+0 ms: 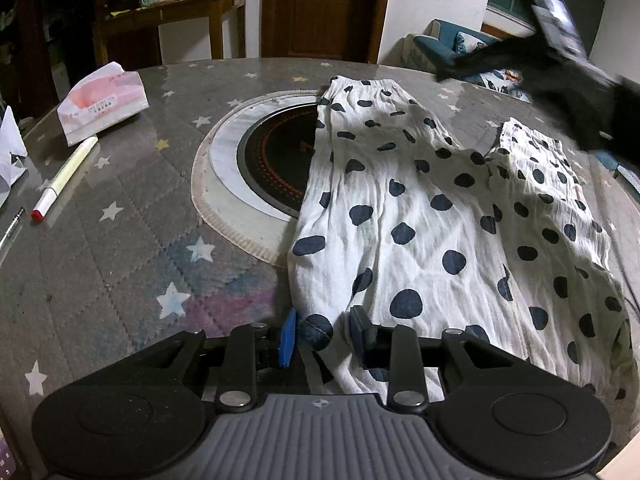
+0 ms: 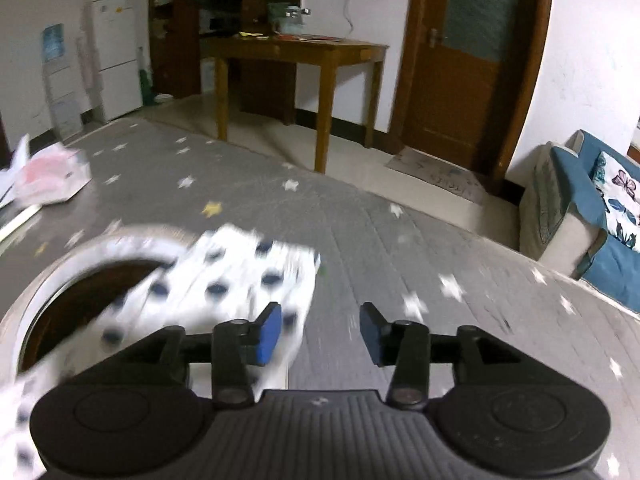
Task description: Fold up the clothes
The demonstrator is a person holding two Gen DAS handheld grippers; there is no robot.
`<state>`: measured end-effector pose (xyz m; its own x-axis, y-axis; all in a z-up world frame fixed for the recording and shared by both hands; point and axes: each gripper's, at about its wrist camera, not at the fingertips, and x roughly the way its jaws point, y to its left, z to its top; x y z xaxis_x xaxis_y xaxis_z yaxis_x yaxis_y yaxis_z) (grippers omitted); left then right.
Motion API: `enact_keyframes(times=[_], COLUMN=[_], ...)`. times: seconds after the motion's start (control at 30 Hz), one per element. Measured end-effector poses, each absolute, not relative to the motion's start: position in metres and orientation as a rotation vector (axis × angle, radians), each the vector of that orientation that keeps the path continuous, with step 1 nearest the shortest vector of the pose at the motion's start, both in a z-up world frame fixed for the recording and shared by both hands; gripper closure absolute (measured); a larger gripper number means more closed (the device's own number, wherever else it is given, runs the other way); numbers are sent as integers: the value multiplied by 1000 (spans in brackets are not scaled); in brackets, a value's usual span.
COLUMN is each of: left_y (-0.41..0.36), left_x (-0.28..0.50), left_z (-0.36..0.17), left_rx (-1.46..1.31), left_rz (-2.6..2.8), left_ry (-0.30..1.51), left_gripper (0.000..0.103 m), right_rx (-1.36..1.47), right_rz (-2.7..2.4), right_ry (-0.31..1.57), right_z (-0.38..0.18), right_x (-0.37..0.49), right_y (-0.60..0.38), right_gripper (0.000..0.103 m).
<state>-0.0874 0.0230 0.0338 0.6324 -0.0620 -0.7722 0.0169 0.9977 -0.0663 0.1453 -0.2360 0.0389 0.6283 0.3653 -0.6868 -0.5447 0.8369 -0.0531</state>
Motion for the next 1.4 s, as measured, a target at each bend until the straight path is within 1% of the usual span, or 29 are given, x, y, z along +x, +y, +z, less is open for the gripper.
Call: enact_keyframes(times=[0.13,0.3,0.6,0.8,0.93,0.97,1.03,1.07,1.13,1.17,1.27,1.3,1.33,1.4], left_y=[23,23,29,30,30,30,31,31,31,29,17,12,7,-5], left_x=[-87,-87,-93,-94,-97,-98,-99,-100,-101,-101,-103,-103,-103,-101], left_z=[34,34,35,37,39,39,40,42,47,50,57,58,59,58], left_rx=[-46,-23,-16,6,9,11,16,18,21,21,30,33,35,40], left_rz=[-50,-58,-37,-28,-20,-14,-1,8,24,22,0,-15,-32,-70], left_ry=[884,883,879,884,883,883,883,881,873,865,838,830,825,821], left_gripper=[70,70,68,65,64,62,56,56,55,52,49,48,48,48], right_rx=[-216,-138,-215,-171,-134,-127,-120,-121,-135,-143,-166,-173,-180,-200], right_rz=[517,483,419,366,410,430,470,492,530,550,613,631,649,687], right_ry=[763,821,711,707,670,666,661,658,653,652,649,648,648,642], right_z=[32,3,-7,-3,6,7,8,8,9,9,10,10,10,10], right_x=[97,42,-32,-41,-50,-53,-60,-63,-70,-73,-86,-90,-94,-104], right_y=[-283,-328,-361,-379,-375,-372,-364,-360,-350,-344,-328,-323,-319,-309], right_gripper=[50,50,50,50,50,50,48,47,41,41,39,36,30,29])
